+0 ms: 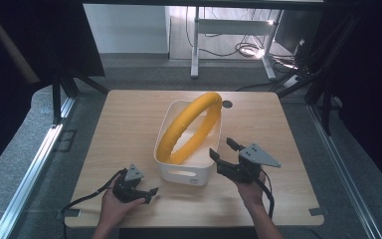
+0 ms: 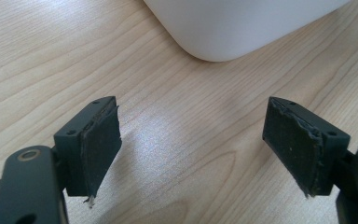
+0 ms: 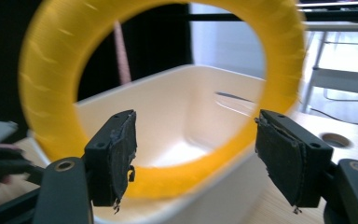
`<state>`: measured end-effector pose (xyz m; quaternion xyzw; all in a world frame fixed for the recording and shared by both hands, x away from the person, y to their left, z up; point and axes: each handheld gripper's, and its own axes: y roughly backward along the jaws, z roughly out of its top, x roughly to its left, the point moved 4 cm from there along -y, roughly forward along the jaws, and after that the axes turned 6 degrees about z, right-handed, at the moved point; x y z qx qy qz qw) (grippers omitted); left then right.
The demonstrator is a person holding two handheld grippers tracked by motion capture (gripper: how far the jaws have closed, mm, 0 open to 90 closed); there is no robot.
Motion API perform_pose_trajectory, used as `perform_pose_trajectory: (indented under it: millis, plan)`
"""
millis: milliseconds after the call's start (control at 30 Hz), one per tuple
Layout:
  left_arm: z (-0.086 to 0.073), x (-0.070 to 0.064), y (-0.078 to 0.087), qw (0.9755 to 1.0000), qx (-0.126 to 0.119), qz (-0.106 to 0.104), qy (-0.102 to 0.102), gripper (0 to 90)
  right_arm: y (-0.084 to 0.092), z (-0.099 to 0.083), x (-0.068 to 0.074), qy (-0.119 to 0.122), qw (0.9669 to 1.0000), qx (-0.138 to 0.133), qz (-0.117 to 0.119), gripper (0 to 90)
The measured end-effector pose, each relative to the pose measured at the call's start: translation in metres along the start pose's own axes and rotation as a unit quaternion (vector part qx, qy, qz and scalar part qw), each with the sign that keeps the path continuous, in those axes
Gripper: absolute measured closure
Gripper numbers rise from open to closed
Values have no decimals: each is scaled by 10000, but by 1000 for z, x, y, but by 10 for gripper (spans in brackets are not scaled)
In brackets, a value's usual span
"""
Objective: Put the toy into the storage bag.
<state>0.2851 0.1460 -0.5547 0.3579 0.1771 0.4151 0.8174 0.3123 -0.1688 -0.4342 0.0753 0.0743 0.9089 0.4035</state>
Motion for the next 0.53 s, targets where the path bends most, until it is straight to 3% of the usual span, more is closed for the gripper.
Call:
perform_pose_trajectory:
  millis: [100,233,300,533]
  plan:
    - [0,0,0,10000,3,8,2,195,11,-11,-20,-180,9997,0,-162,321]
    - [0,0,0,10000,-8,17,-6,195,16,-13,-30,-95,9996,83,-269,324]
    - [0,0,0,10000,-12,17,-2,195,18,-12,-32,-175,9995,38,-248,326]
    - [0,0,0,10000,-5,13,-17,195,17,-16,-31,-95,9997,42,-217,328]
